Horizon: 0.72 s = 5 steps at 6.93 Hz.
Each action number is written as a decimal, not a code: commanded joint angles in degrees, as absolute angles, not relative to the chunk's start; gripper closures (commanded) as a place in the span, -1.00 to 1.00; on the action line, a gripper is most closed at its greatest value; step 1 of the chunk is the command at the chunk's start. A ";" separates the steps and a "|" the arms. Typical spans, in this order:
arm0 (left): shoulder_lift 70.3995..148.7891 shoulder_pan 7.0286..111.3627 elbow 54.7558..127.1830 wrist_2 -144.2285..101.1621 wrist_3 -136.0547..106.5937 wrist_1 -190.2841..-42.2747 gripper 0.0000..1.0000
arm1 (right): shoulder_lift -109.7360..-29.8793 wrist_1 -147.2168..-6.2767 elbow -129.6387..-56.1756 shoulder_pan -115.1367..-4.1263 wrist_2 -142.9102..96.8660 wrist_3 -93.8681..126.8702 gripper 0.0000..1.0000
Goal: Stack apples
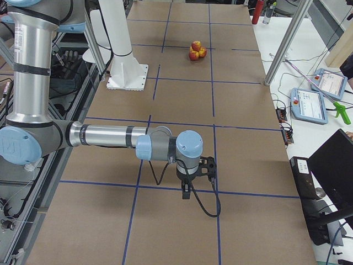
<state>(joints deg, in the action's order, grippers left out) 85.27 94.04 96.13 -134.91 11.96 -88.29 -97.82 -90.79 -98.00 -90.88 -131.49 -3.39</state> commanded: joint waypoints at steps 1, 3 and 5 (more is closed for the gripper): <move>85.78 94.04 96.06 -135.09 11.69 -87.72 -1.00 | -97.82 -90.79 -98.00 -90.88 -131.48 -3.43 -1.00; 85.69 93.96 95.80 -134.74 12.21 -87.63 -1.00 | -97.82 -90.79 -98.00 -90.88 -131.48 -3.34 -1.00; 84.90 93.96 95.54 -135.17 12.22 -87.54 -1.00 | -97.82 -90.79 -98.00 -90.88 -131.48 -3.43 -1.00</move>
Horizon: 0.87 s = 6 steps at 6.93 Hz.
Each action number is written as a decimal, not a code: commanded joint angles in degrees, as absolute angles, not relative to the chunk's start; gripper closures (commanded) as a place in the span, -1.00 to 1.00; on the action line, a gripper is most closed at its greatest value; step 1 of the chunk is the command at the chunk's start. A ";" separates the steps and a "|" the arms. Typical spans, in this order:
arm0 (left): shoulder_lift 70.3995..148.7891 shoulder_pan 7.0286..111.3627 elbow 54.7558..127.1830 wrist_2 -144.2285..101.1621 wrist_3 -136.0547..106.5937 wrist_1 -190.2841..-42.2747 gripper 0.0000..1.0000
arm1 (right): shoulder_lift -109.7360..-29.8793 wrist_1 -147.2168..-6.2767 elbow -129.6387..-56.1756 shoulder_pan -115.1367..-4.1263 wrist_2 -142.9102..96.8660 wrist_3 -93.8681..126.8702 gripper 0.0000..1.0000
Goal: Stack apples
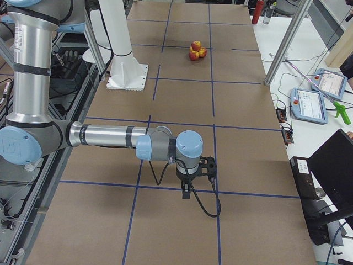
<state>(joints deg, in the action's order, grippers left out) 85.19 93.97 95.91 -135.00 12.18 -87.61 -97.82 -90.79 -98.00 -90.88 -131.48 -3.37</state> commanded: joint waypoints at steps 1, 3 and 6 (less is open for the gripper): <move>84.90 93.96 96.15 -135.09 12.13 -87.54 -1.00 | -97.82 -90.79 -98.00 -90.88 -131.48 -3.43 -1.00; 84.90 93.96 95.71 -135.26 12.22 -87.80 -1.00 | -97.82 -90.79 -98.00 -90.88 -131.48 -3.34 -1.00; 84.81 93.96 95.63 -135.18 12.13 -87.63 -1.00 | -97.82 -90.79 -98.00 -90.88 -131.48 -3.34 -1.00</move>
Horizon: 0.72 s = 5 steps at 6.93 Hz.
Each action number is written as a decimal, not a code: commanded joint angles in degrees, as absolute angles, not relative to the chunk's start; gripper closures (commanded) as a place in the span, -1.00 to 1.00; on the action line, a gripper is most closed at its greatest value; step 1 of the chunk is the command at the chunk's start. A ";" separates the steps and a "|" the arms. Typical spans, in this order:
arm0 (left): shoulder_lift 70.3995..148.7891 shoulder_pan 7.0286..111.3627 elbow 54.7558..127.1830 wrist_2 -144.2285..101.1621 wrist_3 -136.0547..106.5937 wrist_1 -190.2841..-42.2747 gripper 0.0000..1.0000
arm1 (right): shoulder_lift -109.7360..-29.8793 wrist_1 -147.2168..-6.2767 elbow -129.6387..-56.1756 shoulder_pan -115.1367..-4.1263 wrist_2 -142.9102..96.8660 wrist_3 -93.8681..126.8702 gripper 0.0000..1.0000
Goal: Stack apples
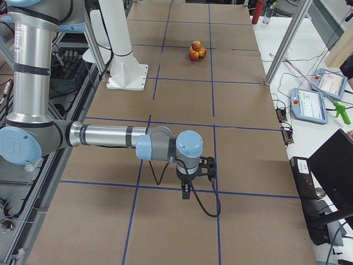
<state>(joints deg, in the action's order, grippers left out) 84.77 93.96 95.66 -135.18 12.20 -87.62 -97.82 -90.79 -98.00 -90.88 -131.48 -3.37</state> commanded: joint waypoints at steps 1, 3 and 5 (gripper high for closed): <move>84.73 93.96 95.54 -134.91 12.13 -87.63 -1.00 | -97.82 -90.79 -98.00 -90.88 -131.48 -3.43 -1.00; 84.20 93.96 95.54 -135.00 12.13 -87.45 -1.00 | -97.82 -90.79 -98.00 -90.88 -131.48 -3.43 -1.00; 84.20 93.96 95.54 -135.00 12.22 -86.84 -1.00 | -97.82 -90.79 -98.00 -90.88 -131.48 -3.34 -1.00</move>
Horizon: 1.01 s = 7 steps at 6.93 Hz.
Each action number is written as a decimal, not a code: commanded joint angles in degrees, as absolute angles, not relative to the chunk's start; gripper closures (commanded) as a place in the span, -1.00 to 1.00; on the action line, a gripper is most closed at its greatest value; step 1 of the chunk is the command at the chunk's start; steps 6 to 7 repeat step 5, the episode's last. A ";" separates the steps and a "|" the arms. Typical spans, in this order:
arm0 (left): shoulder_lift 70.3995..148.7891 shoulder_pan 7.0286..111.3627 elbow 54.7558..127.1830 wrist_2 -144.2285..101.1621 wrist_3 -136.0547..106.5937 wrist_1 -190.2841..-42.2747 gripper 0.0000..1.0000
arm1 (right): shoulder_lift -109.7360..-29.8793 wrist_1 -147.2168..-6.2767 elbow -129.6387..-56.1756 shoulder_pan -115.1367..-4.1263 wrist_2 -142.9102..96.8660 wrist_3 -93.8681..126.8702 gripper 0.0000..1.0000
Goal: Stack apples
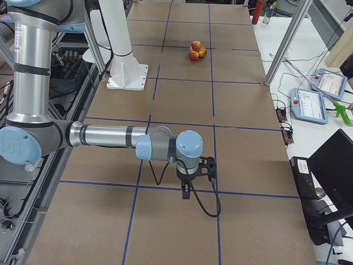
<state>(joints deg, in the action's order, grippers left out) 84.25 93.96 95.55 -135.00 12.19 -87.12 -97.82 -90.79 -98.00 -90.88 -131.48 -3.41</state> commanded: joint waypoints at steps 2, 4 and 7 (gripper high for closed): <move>84.29 93.78 95.54 -135.00 12.22 -86.92 -1.00 | -97.82 -90.79 -98.00 -90.88 -131.48 -3.43 -1.00; 84.90 93.69 95.10 -134.65 12.13 -87.19 -1.00 | -97.82 -90.79 -98.00 -90.88 -131.48 -3.34 -1.00; 85.25 93.69 95.18 -134.82 12.22 -87.01 -1.00 | -97.82 -90.79 -98.00 -90.88 -131.48 -3.43 -1.00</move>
